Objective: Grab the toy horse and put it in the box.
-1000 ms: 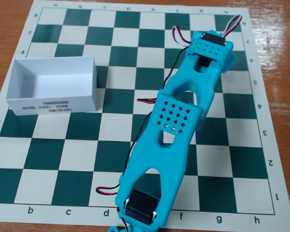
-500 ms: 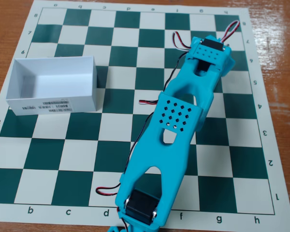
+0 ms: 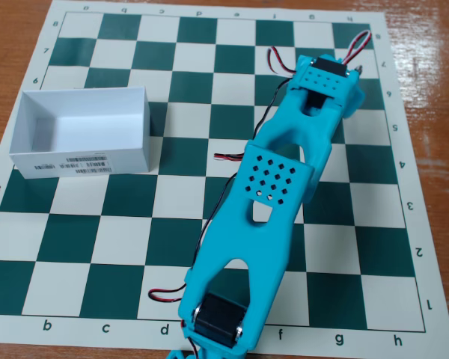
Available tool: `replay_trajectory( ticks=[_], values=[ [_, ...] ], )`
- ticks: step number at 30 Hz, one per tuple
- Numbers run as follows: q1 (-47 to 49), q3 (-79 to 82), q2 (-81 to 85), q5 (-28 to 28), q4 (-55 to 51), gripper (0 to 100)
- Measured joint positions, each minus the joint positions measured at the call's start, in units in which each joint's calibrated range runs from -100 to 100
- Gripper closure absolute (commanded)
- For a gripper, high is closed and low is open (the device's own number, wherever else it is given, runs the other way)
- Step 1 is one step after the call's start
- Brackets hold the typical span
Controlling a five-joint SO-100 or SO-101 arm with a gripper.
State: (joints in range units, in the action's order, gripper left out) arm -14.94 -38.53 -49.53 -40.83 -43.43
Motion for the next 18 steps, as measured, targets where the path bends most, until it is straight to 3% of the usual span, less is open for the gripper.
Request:
replay_trajectory(
  ticks=[12,18],
  values=[
    [8.9,6.0,14.6,-0.8,-3.5,100],
    [16.0,16.8,21.7,-0.6,-3.9,100]
  ],
)
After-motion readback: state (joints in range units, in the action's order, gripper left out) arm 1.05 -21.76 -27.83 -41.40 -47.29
